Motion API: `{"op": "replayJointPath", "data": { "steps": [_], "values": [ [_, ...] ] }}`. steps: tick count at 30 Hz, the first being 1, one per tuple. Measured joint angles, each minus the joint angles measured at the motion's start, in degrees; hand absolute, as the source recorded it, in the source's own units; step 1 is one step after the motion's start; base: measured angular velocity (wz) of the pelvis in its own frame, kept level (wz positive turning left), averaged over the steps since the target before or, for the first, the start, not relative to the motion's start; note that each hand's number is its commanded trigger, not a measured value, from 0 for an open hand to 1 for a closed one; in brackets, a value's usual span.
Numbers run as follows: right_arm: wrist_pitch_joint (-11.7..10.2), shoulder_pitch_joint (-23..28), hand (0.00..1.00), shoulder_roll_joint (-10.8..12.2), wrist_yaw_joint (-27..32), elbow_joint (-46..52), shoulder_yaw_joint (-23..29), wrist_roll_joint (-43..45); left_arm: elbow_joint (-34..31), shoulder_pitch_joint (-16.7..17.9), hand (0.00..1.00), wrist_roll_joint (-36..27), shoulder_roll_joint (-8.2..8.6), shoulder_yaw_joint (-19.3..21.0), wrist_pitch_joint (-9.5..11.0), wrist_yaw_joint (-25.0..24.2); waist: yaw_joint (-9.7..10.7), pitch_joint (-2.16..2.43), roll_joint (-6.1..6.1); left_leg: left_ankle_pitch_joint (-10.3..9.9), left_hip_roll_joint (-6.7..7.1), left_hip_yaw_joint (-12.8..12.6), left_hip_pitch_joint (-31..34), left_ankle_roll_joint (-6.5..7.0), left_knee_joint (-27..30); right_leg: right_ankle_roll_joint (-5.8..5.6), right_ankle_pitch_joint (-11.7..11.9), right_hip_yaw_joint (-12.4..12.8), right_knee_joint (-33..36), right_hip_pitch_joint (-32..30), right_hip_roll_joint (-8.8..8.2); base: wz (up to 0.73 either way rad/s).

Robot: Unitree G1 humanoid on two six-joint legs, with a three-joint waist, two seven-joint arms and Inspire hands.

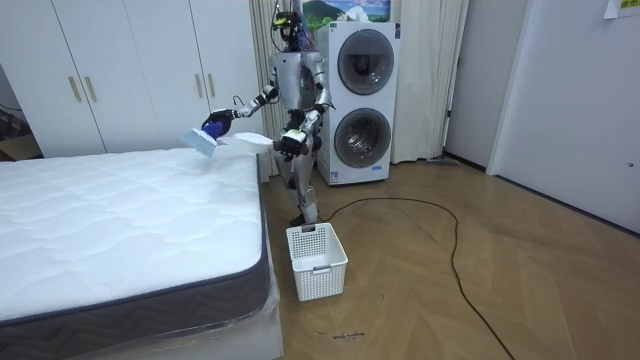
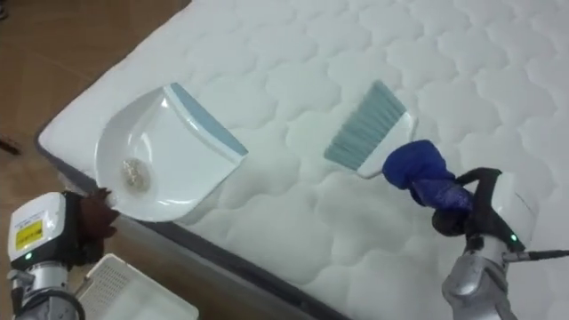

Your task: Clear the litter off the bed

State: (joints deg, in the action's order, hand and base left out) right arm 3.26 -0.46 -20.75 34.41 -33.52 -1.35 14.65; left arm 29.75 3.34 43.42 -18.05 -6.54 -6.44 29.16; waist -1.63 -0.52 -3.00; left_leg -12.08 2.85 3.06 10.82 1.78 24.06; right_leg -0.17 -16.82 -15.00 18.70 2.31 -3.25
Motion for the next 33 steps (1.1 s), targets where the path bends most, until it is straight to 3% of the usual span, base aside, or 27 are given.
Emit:
{"op": "replayJointPath", "data": {
  "steps": [2,4,5,6,7,8,9,10,11,12,13,15,16,18,19,21,23,25,26,28,29,30,31,32,33],
  "values": [
    [0.0,0.2,0.00,0.0,1.4,-0.5,1.4,-3.4,-0.9,-0.1,1.00,0.0,0.34,0.2,0.0,-1.2,-0.1,-0.08,0.10,0.6,-0.58,-2.4,0.9,0.07,-0.1,0.12,-0.1,-2.4,-0.1,0.5,0.19,0.84],
    [-0.3,-0.1,0.00,0.0,2.6,-0.8,3.0,-5.3,-1.0,-0.3,1.00,0.0,1.28,0.7,0.0,-2.0,-0.1,-0.08,-0.19,2.7,-0.20,-3.1,1.1,0.20,-1.8,0.27,-0.1,-3.6,-0.5,1.0,-0.03,0.98],
    [-1.1,-0.7,0.00,0.0,3.4,-1.4,4.5,-5.6,-1.3,-0.6,1.00,0.0,1.77,1.2,0.0,-2.5,0.2,-0.05,-0.36,4.8,-0.17,-5.3,1.9,0.56,-3.6,0.88,0.2,-6.5,-1.9,1.1,-0.37,1.24],
    [-1.5,-1.0,0.00,0.0,4.5,-1.5,6.4,-5.7,-2.2,-1.0,1.00,-0.1,1.86,1.3,0.0,-2.9,1.8,-0.29,-0.59,6.4,-1.37,-11.2,3.1,1.03,-3.7,1.52,0.6,-12.3,-3.4,0.6,-1.63,1.34],
    [-1.5,-1.0,0.00,0.1,4.9,-1.6,7.1,-5.7,-2.4,-1.0,1.00,0.0,1.84,1.5,0.1,-3.1,2.3,-0.42,-0.56,5.3,-3.14,-15.6,3.7,1.73,-0.7,1.56,0.5,-15.8,-3.2,0.8,-1.99,1.22],
    [-1.3,-0.9,0.00,0.5,5.5,-1.7,7.0,-6.0,-2.4,-0.8,1.00,-0.1,1.59,2.1,0.0,-3.6,2.5,-0.52,-0.89,0.9,-6.84,-22.1,3.1,2.28,6.6,1.59,0.1,-21.1,-3.1,2.0,-2.12,0.86],
    [-1.3,-1.1,0.00,0.7,5.5,-1.6,6.8,-6.9,-2.4,-0.8,1.00,-0.1,1.27,2.5,-0.3,-4.3,3.1,-0.48,-0.71,-3.1,-10.76,-25.2,1.3,1.56,11.9,1.45,-0.7,-26.1,-3.3,3.6,-1.79,0.76],
    [-1.3,-1.1,0.00,0.7,5.6,-1.6,6.8,-7.9,-2.4,-0.8,1.00,-0.1,1.15,2.5,-0.3,-4.6,3.8,-0.45,-0.67,-4.6,-12.54,-25.9,0.4,0.98,13.7,1.20,-0.9,-28.5,-3.2,4.3,-1.58,0.94],
    [-0.7,-1.1,0.00,0.7,5.6,-1.6,7.0,-8.9,-2.5,-0.9,1.00,-0.1,1.15,2.5,-0.3,-5.0,4.5,-0.44,-0.60,-6.4,-15.39,-26.9,-1.3,-0.59,15.2,0.54,-1.6,-32.5,-2.4,5.2,-1.63,1.05],
    [-0.5,-1.2,0.00,0.5,5.8,-1.6,7.3,-9.3,-2.4,-1.3,1.00,-0.1,1.38,2.1,-0.3,-5.4,5.2,-0.66,-0.54,-7.1,-16.47,-27.5,-1.4,-1.87,13.9,0.06,-2.1,-33.9,0.0,5.1,-2.23,0.97],
    [-0.5,-1.3,0.00,0.5,5.8,-1.7,7.3,-9.4,-2.4,-1.6,1.00,-0.1,1.60,2.0,-0.4,-5.8,5.3,-0.89,-0.55,-7.2,-15.91,-27.7,-1.4,-1.85,12.7,0.02,-2.1,-33.3,1.5,4.6,-2.62,0.88],
    [-0.7,-1.3,0.00,0.5,5.6,-1.7,9.1,-9.5,-2.4,-2.5,1.00,0.0,1.78,1.9,-0.6,-6.3,6.0,-0.69,-0.78,-7.1,-12.84,-25.2,-0.8,-1.68,7.7,0.10,-2.0,-21.7,2.7,1.0,-2.50,0.91],
    [-0.7,-1.4,0.00,0.5,5.5,-1.7,9.5,-9.8,-2.5,-2.7,1.00,0.0,1.69,2.0,-0.6,-6.3,5.7,-0.67,-0.80,-6.8,-12.22,-24.8,-0.6,-1.21,7.0,0.09,-2.0,-20.3,3.1,0.3,-2.60,0.70],
    [-0.7,-1.4,0.00,0.5,5.5,-1.7,9.4,-10.5,-2.6,-2.5,1.00,-0.1,1.29,2.1,-1.1,-6.3,4.0,-0.52,-0.44,-5.1,-10.17,-23.2,-0.3,-0.76,4.7,-0.42,-1.4,-19.8,2.5,-0.1,-2.70,0.45],
    [-0.7,-1.4,0.00,0.5,5.5,-1.7,9.3,-10.8,-2.6,-2.5,1.00,-0.1,1.30,2.1,-1.1,-6.3,3.7,-0.33,-0.17,-4.7,-9.83,-23.0,-0.3,-0.60,4.0,-0.57,-1.2,-19.8,2.0,0.1,-2.76,0.45],
    [-0.7,-1.9,0.00,0.5,5.5,-1.7,9.1,-13.1,-2.6,-2.5,1.00,-0.5,1.28,2.2,-0.9,-6.2,1.7,0.28,0.68,-2.9,-7.78,-22.9,-1.5,-0.22,0.8,-1.08,-0.8,-19.8,1.0,0.8,-3.70,0.34],
    [-0.6,-1.9,0.00,0.5,5.4,-1.7,8.2,-14.9,-2.6,-2.5,1.00,-1.7,1.30,2.2,-0.6,-6.2,0.0,0.38,0.80,-0.8,-5.88,-22.5,-3.6,0.06,-3.4,-1.49,-0.6,-19.8,1.0,1.5,-4.68,0.25],
    [-0.3,-1.8,0.00,0.5,5.4,-1.7,7.1,-14.9,-2.6,-2.4,1.00,-1.7,1.33,2.3,-0.4,-6.5,-0.5,0.58,1.11,0.6,-4.26,-21.4,-4.8,0.37,-6.0,-1.75,0.0,-19.3,1.9,2.1,-5.16,0.50],
    [-0.2,-1.7,0.00,0.5,5.2,-1.7,6.4,-14.9,-2.6,-2.4,1.00,-1.6,1.31,2.5,-0.1,-7.2,-0.4,0.57,1.12,1.3,-3.65,-20.1,-5.6,0.56,-7.2,-1.70,0.0,-18.3,4.7,1.7,-5.90,0.71],
    [-0.2,-1.2,0.00,0.6,4.6,-1.7,6.3,-15.0,-2.9,-2.2,1.00,-1.6,1.31,2.5,0.6,-8.3,0.4,0.46,1.32,1.7,-3.51,-15.3,-6.2,0.71,-7.4,-0.97,0.6,-13.3,11.1,-1.0,-6.32,0.80],
    [-0.7,-0.3,0.00,0.6,4.4,-1.3,6.4,-15.2,-3.4,-2.1,1.00,-1.6,1.30,2.6,0.7,-8.6,0.5,0.53,1.54,1.7,-3.35,-10.2,-5.4,0.70,-6.8,-0.82,-0.2,-6.1,10.1,-3.0,-4.25,0.82],
    [-0.8,-0.2,0.00,0.7,4.2,-0.3,6.4,-15.0,-3.7,-2.2,1.00,-1.6,1.31,3.5,0.7,-8.6,1.3,0.37,1.81,1.8,-3.23,-6.0,-3.5,0.46,-5.7,-0.58,-0.2,-1.0,6.1,-5.7,-1.98,0.89],
    [-0.8,-0.2,0.00,0.7,4.3,0.3,6.4,-15.0,-3.7,-2.3,1.00,-1.6,1.23,3.8,0.6,-8.6,1.7,0.21,2.05,1.9,-3.12,-4.4,-2.7,0.26,-5.1,-0.50,0.1,1.2,3.8,-7.0,-1.36,1.08],
    [-0.8,-0.1,0.00,0.8,4.3,0.9,6.3,-15.0,-3.7,-2.3,1.00,-1.9,0.95,3.9,0.5,-9.0,3.1,0.16,2.00,2.1,-2.66,-1.7,-1.4,-0.09,-4.1,-1.48,3.3,4.9,0.2,-9.4,-0.85,1.27],
    [-0.8,0.7,0.00,0.8,4.7,0.9,6.3,-15.0,-3.7,-2.1,1.00,-2.4,0.85,3.7,0.7,-9.9,3.9,0.26,1.75,1.9,-2.09,0.0,-0.8,-0.68,-3.3,-0.60,6.5,5.1,0.2,-9.1,-1.11,1.22]
  ]
}}
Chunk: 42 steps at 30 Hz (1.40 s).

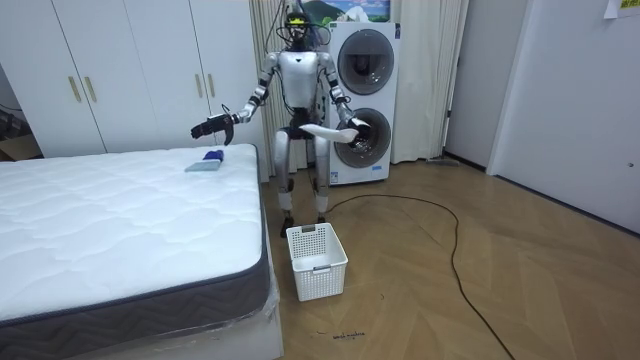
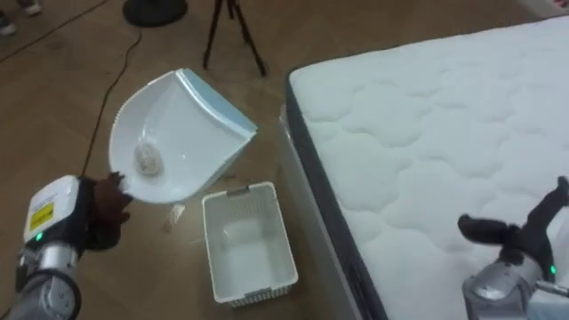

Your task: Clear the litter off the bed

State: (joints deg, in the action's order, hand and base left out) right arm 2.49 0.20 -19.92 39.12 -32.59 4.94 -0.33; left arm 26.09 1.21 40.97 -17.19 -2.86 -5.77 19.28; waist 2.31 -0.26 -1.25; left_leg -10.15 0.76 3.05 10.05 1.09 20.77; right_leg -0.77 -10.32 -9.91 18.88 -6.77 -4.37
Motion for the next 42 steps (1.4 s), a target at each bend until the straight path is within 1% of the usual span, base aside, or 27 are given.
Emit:
{"op": "replayJointPath", "data": {
  "steps": [1,2,3,5,6,7,8,9,11,14,16,18,19,20,21,23,25,26,28,30,31,33,34,36,37,40,42],
  "values": [
    [0.0,0.6,0.00,0.0,0.2,0.1,0.0,0.0,0.0,0.2,1.00,-0.3,0.02,-0.2,0.2,-0.2,0.1,0.32,0.10,-0.1,-0.02,-0.6,0.3,-0.11,0.0,0.12,-0.1,-1.5,-0.6,0.8,0.05,1.14],
    [0.0,1.7,0.00,0.0,0.5,0.6,0.0,0.0,-0.2,0.3,1.00,-1.0,-0.02,-0.2,1.0,-0.7,0.3,0.46,0.16,-0.1,-0.86,-3.6,0.3,-0.07,-0.1,0.38,-0.4,-4.3,-1.8,2.2,0.00,1.07],
    [0.0,2.8,0.00,0.0,0.5,1.4,-0.1,-0.1,-0.4,0.2,1.00,-1.5,-0.04,-0.3,1.5,-0.8,0.4,0.46,0.12,0.1,-1.81,-6.3,0.2,-0.05,-0.1,0.53,-0.7,-5.5,-2.2,3.0,0.06,1.00],
    [0.0,3.0,0.00,0.0,0.2,2.0,-0.5,-0.1,-0.4,0.5,1.00,-1.7,-0.02,-0.6,1.6,-0.9,0.3,0.27,0.34,0.1,-2.11,-7.3,0.5,-0.04,0.0,0.61,-0.8,-5.3,-2.2,4.2,0.54,0.73],
    [0.0,3.0,0.00,0.0,-0.2,2.1,-1.0,-0.1,-0.4,0.6,1.00,-1.7,-0.02,-0.8,1.6,-0.9,-0.1,0.26,0.38,0.1,-1.84,-7.3,0.6,0.01,0.0,0.37,-1.3,-4.0,-2.3,4.7,0.83,0.66],
    [0.0,3.0,0.00,0.0,-0.5,2.2,-1.1,-0.1,-0.4,0.5,1.00,-1.6,-0.02,-0.8,1.7,-0.9,-0.1,0.26,0.37,0.1,-1.67,-7.1,0.8,0.06,0.1,0.26,-1.5,-3.6,-2.3,4.9,0.84,0.68],
    [0.0,2.7,0.00,0.0,-1.4,2.3,-1.5,-0.1,-0.6,0.4,1.00,-1.6,-0.03,-0.9,1.7,-0.9,0.1,0.23,0.32,0.2,-1.01,-5.7,1.3,0.19,0.5,0.07,-1.9,-2.6,-2.2,4.9,0.87,0.61],
    [0.0,2.6,0.00,0.0,-3.1,2.3,-1.7,-0.1,-0.5,0.4,1.00,-1.6,-0.03,-0.9,1.7,-0.9,-0.3,0.15,0.21,0.4,-0.58,-5.2,1.3,0.47,0.6,-0.22,-2.2,-1.7,-1.9,4.9,0.76,0.52],
    [0.0,2.6,0.00,0.0,-5.3,2.3,-1.9,-0.1,-0.4,0.4,1.00,-1.6,-0.04,-0.9,1.7,-1.3,-1.2,-0.06,-0.03,0.4,-0.08,-4.5,1.3,0.56,0.7,-0.61,-2.5,-1.2,-1.5,5.3,0.54,0.32],
    [-0.1,2.2,0.00,0.0,-6.9,2.3,-3.8,-0.1,-0.4,0.1,1.00,-1.5,-0.50,-0.7,1.7,-1.3,-2.5,-0.71,-0.94,0.3,-0.08,-4.3,2.1,0.73,0.9,-0.74,-2.9,-0.8,-1.0,4.8,0.55,0.15],
    [-0.1,1.5,0.00,0.0,-7.3,2.3,-4.8,-0.1,0.4,-0.2,1.00,-1.5,-0.48,-0.7,1.7,-1.3,-2.9,-0.89,-1.18,0.2,-0.03,-3.8,3.4,0.80,1.6,-0.74,-2.9,-0.3,-1.1,4.1,0.82,0.10],
    [-0.6,0.8,0.00,0.0,-7.8,2.3,-6.1,0.6,2.5,-0.8,1.00,-1.3,-0.47,-0.7,1.8,-1.3,-2.9,-0.99,-0.93,-0.4,-0.13,-2.8,5.6,0.77,3.8,-0.73,-2.9,1.1,-1.0,3.0,1.64,0.15],
    [-0.9,0.7,0.00,0.0,-8.0,2.3,-6.2,0.8,2.8,-1.0,1.00,-1.3,-0.47,-0.7,1.8,-1.3,-2.9,-0.99,-0.85,-0.5,-0.24,-2.6,6.3,0.78,4.4,-0.72,-2.9,1.1,-0.9,2.6,1.79,0.20],
    [-1.3,0.6,0.00,0.0,-8.1,2.3,-6.3,0.9,3.7,-1.5,1.00,-1.6,-0.51,-0.9,1.9,-1.2,-2.7,-1.19,-0.53,-0.7,-0.22,-1.8,7.5,0.78,5.6,-0.68,-2.9,0.9,-0.7,2.1,2.08,0.22],
    [-1.4,0.4,0.00,0.0,-8.1,2.3,-7.0,0.9,5.0,-2.3,1.00,-1.8,-0.60,-1.1,1.9,-1.1,-2.5,-1.24,-0.44,-0.7,-0.09,-0.9,8.5,0.79,6.5,-0.69,-3.2,1.1,0.6,1.0,2.08,0.22],
    [-1.8,0.2,0.00,0.0,-8.5,2.1,-8.3,0.9,6.5,-3.6,1.00,-2.0,-1.20,-2.3,1.9,-0.8,-2.4,-1.29,-0.38,-0.7,-0.08,-0.6,9.8,0.79,7.6,-0.73,-3.9,1.5,2.2,-0.7,2.03,0.12],
    [-2.6,-0.2,0.00,0.0,-9.7,1.4,-8.4,0.8,8.5,-5.4,1.00,-2.1,-1.37,-3.1,2.2,-0.4,-2.5,-1.61,0.21,-0.8,-0.09,-0.6,11.2,0.83,8.3,-0.61,-4.2,1.5,3.5,-2.3,2.06,0.03],
    [-3.1,-0.5,0.00,0.0,-9.8,0.7,-8.5,0.8,11.4,-7.1,1.00,-2.1,-1.41,-3.7,2.7,0.8,-2.5,-1.95,0.89,-0.8,-0.07,-0.6,11.9,0.87,8.9,-0.61,-4.4,1.7,4.4,-3.1,2.00,-0.11],
    [-3.5,-0.7,0.00,0.0,-9.8,-0.7,-9.6,0.8,14.9,-8.9,1.00,-2.1,-1.94,-4.2,2.8,1.3,-2.4,-1.95,1.56,-0.8,0.00,-1.2,12.8,0.91,9.3,-0.60,-4.9,2.0,6.4,-5.1,1.56,-0.14],
    [-3.7,-1.1,0.00,0.1,-9.8,-3.1,-11.1,0.9,18.3,-11.8,1.00,-2.1,-2.99,-4.4,3.3,1.5,-1.6,-2.22,2.34,-0.8,0.09,-1.7,15.1,0.93,10.8,-0.52,-5.9,2.2,9.2,-7.7,1.22,-0.03],
    [-3.7,-1.3,0.00,0.1,-9.9,-3.5,-11.4,0.9,19.0,-12.4,1.00,-2.1,-3.39,-4.4,3.4,1.6,-1.2,-2.23,2.45,-0.7,0.15,-1.8,15.7,0.98,11.1,-0.51,-6.2,2.3,10.0,-8.5,1.07,-0.06],
    [-3.8,-1.4,0.00,0.1,-10.4,-4.8,-12.2,2.1,22.0,-14.5,1.00,-2.0,-4.56,-4.4,3.6,1.8,-0.4,-2.27,2.55,-0.5,0.15,-3.5,16.9,1.27,11.8,-0.60,-7.2,3.5,13.1,-11.2,0.40,-0.15],
    [-3.9,-1.3,0.00,0.2,-10.5,-5.3,-12.5,2.9,22.5,-14.9,1.00,-1.9,-4.78,-4.5,3.6,1.8,0.0,-2.27,2.61,-0.6,0.18,-3.8,17.2,1.40,12.2,-0.68,-7.5,3.7,13.8,-11.6,0.25,-0.04],
    [-3.8,-1.0,0.00,0.5,-11.3,-6.5,-12.8,3.4,24.8,-16.6,1.00,-2.0,-5.50,-5.1,3.6,2.6,1.6,-2.33,2.73,-1.1,-0.06,-5.8,18.0,1.96,13.4,-0.98,-8.6,4.3,16.1,-12.9,-0.32,-0.02],
    [-3.8,-1.1,0.00,0.5,-11.4,-6.7,-12.8,3.7,25.0,-16.9,1.00,-2.0,-5.58,-5.2,3.6,2.6,1.8,-2.26,2.96,-1.2,-0.14,-6.0,18.3,2.07,13.8,-1.06,-8.6,4.6,16.4,-13.3,-0.28,-0.16],
    [-3.8,-0.6,0.00,0.7,-11.6,-7.4,-13.2,5.1,25.2,-18.8,1.00,-0.6,-6.48,-6.7,4.0,2.8,2.7,-2.34,3.46,-1.6,-0.13,-6.3,19.4,2.40,14.6,-1.48,-8.8,5.3,17.2,-14.5,-0.34,-0.09],
    [-3.8,-0.2,0.00,0.6,-11.6,-7.4,-14.0,5.2,25.4,-20.1,1.00,0.2,-7.70,-9.0,4.4,3.2,3.0,-2.32,3.52,-1.7,-0.15,-6.8,20.3,2.72,15.0,-1.91,-9.0,6.5,18.2,-16.5,-0.53,-0.16]
  ]
}}
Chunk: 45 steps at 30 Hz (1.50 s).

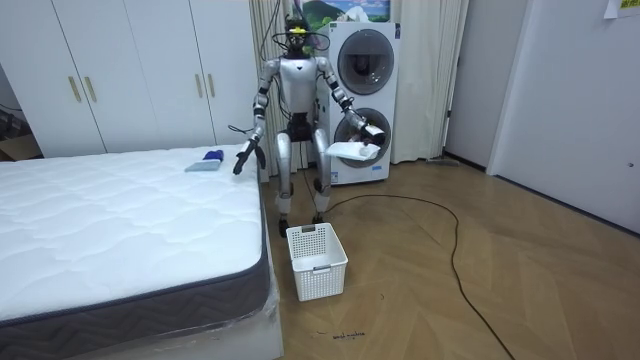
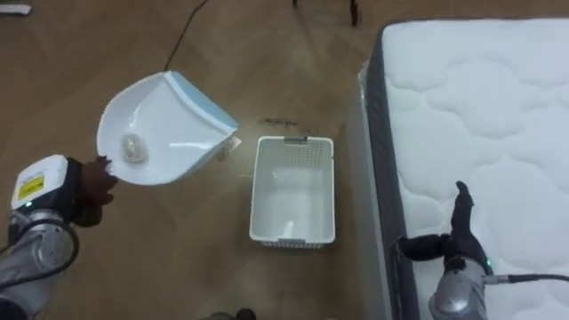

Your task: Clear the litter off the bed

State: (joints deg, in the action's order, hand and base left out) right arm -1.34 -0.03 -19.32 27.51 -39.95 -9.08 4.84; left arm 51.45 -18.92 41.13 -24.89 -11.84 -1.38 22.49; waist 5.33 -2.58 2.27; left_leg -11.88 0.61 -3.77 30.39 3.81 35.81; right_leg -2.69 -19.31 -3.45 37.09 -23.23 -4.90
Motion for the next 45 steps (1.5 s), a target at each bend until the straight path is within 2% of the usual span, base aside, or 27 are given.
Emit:
{"op": "replayJointPath", "data": {
  "steps": [2,3,6,9,13,16,20,22,24,27,32,37,40,42,45],
  "values": [
    [0.0,0.1,0.00,0.0,-0.1,0.0,-0.8,0.3,0.0,-0.4,1.00,1.6,-0.90,-1.0,0.1,0.2,0.4,0.02,0.20,-0.1,0.06,-1.0,1.0,0.23,0.3,-0.25,-0.1,1.1,1.1,-1.7,-0.18,-0.21],
    [0.0,0.3,0.00,0.0,-0.4,-0.1,-1.1,0.7,0.3,-0.7,1.00,2.4,-1.51,-1.9,0.1,0.5,0.9,-0.14,0.60,-0.3,0.11,-1.1,1.8,0.44,0.7,-0.38,-0.2,1.2,1.7,-2.4,-0.36,-0.10],
    [0.2,0.5,0.00,0.0,-1.1,-0.1,-1.1,2.9,0.4,-1.6,1.00,3.5,-2.22,-4.0,-0.2,0.5,1.5,-0.32,1.31,-0.7,0.16,-2.4,3.5,1.06,2.0,-0.57,-0.8,1.0,4.1,-5.0,-1.40,-0.05],
    [0.3,0.3,0.00,0.0,-1.9,0.0,-1.1,4.7,0.5,-3.0,1.00,5.0,-2.92,-6.6,-1.1,0.4,2.3,-0.50,2.39,-0.8,0.24,-2.6,5.0,1.26,2.8,-0.58,-1.0,0.7,5.1,-6.5,-1.87,-0.01],
    [0.1,0.5,0.00,-0.2,-2.3,0.3,-1.1,6.1,0.3,-3.5,1.00,8.0,-3.46,-7.6,-1.2,0.2,3.0,-0.56,2.75,-0.9,0.24,-3.2,5.2,1.30,3.0,-0.69,-1.3,1.1,6.0,-7.8,-2.16,-0.06],
    [0.1,1.3,0.00,-0.3,-2.1,3.1,-1.1,8.1,0.2,-3.8,1.00,8.6,-5.55,-8.9,-1.2,-0.7,4.0,-0.47,3.44,-0.9,0.46,-3.7,6.8,1.30,3.7,-0.51,-1.9,1.2,7.9,-10.0,-2.73,-0.01],
    [0.0,1.3,0.00,-1.2,-1.1,5.1,-1.8,8.6,0.2,-4.6,1.00,8.6,-8.24,-11.8,-2.1,-0.8,4.7,-0.43,5.21,-0.9,0.34,-5.0,7.9,1.32,3.9,-0.47,-2.0,1.7,9.5,-12.1,-3.11,-0.11],
    [-0.2,1.2,0.00,-1.3,-0.5,5.4,-2.4,10.1,0.2,-4.8,1.00,8.6,-8.95,-12.9,-2.5,-0.8,5.6,-0.54,6.06,-0.9,0.35,-5.1,8.0,1.27,3.9,-0.39,-2.2,1.8,9.7,-12.6,-3.15,-0.04],
    [-0.6,1.2,0.00,-1.6,-0.1,5.5,-2.6,13.1,0.2,-5.3,1.00,8.7,-9.78,-15.1,-2.8,-2.1,6.8,-0.39,7.24,-0.9,0.43,-5.4,8.1,1.20,3.7,-0.34,-2.4,1.8,9.9,-12.8,-3.26,0.00],
    [-1.3,1.3,0.00,-2.3,0.0,6.5,-2.9,13.7,0.2,-7.0,1.00,8.7,-10.31,-17.8,-2.9,-4.4,8.2,-0.45,8.11,-0.9,0.99,-6.0,7.9,1.21,3.5,-0.40,-2.9,2.0,10.9,-13.1,-4.14,0.00],
    [-2.6,1.2,0.00,-2.6,0.0,7.4,-3.4,13.9,0.4,-7.8,1.00,8.4,-10.35,-17.9,-2.9,-7.6,8.7,-0.43,8.43,-0.9,0.93,-7.9,7.3,1.18,2.8,-0.37,-3.4,3.9,12.0,-14.2,-4.20,-0.12],
    [-2.4,1.6,0.00,-2.8,0.2,9.0,-3.8,16.0,2.5,-8.1,1.00,7.1,-10.59,-18.0,-2.9,-11.8,9.1,-0.41,8.78,-1.0,0.94,-9.2,7.2,1.14,2.4,-0.48,-3.7,5.1,12.6,-15.0,-4.14,-0.07],
    [-2.3,1.6,0.00,-2.8,0.4,9.4,-3.9,16.3,5.6,-9.3,1.00,5.7,-10.65,-18.2,-3.4,-14.6,9.2,-0.53,9.50,-1.3,0.53,-9.4,7.2,1.03,2.6,-0.43,-3.8,5.1,12.5,-15.2,-3.87,-0.06],
    [-2.3,1.6,0.00,-2.8,0.8,9.8,-3.9,16.7,6.4,-9.8,1.00,5.6,-11.43,-18.2,-4.1,-16.1,9.0,-0.54,10.23,-1.3,0.09,-10.1,7.2,0.99,2.6,-0.33,-3.7,5.1,12.6,-15.8,-3.79,-0.08],
    [-2.3,1.9,0.00,-2.9,1.2,10.2,-3.9,17.6,6.5,-10.5,1.00,5.6,-12.24,-18.2,-4.9,-17.1,9.0,-0.36,11.20,-1.3,0.01,-10.5,6.9,0.94,2.3,-0.24,-3.7,5.1,12.7,-15.7,-3.88,-0.06]
  ]
}}
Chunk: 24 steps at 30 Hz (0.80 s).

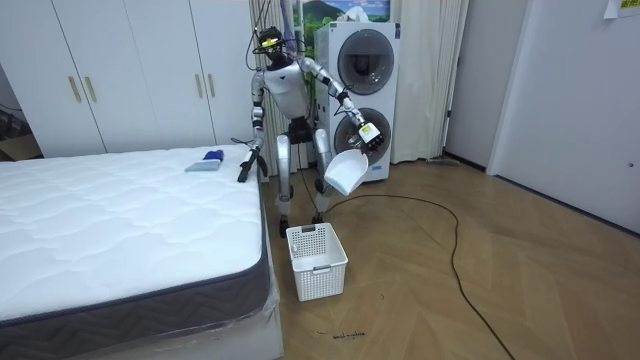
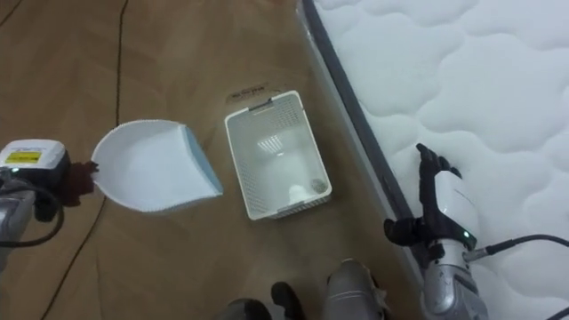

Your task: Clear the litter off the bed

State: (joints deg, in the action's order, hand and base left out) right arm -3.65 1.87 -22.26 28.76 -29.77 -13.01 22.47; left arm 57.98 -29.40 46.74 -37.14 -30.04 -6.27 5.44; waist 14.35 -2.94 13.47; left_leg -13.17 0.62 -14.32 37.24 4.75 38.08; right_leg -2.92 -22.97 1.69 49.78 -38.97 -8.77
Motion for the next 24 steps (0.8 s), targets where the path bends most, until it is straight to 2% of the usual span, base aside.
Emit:
{"op": "replayJointPath", "data": {
  "steps": [6,15,21,24],
  "values": [
    [-0.1,0.5,0.00,-0.3,-1.0,1.5,0.0,0.6,1.0,-1.8,1.00,-0.5,-0.55,0.0,-0.3,-2.9,0.1,0.02,0.78,0.0,-0.86,-2.2,-1.0,-0.12,-0.7,0.26,0.1,0.7,0.0,0.1,0.18,-0.10],
    [0.0,1.6,0.00,-0.5,-1.5,3.6,0.0,0.4,4.3,-2.5,1.00,-7.9,-0.57,0.0,-1.7,-10.9,0.7,0.03,0.77,-0.1,-0.76,-3.8,-2.1,-0.39,-2.1,0.39,-0.2,1.4,-0.2,0.2,-0.08,-0.03],
    [-0.2,1.6,0.00,-1.1,-1.2,3.1,-0.8,0.1,3.9,-2.8,1.00,-9.1,-0.54,0.0,-1.7,-10.5,0.9,-0.14,0.55,-0.1,-0.81,-3.7,-3.1,-0.38,-2.5,0.37,-0.2,1.2,-1.0,1.5,0.21,-0.01],
    [-0.8,1.6,0.00,-1.4,-0.8,2.1,-1.4,-0.1,3.5,-2.8,1.00,-9.1,-0.54,0.0,-0.7,-7.9,0.8,-0.55,-0.01,-0.2,-0.83,-3.6,-4.1,-0.45,-2.7,0.36,-0.2,1.3,-1.4,2.4,0.30,-0.03]
  ]
}}
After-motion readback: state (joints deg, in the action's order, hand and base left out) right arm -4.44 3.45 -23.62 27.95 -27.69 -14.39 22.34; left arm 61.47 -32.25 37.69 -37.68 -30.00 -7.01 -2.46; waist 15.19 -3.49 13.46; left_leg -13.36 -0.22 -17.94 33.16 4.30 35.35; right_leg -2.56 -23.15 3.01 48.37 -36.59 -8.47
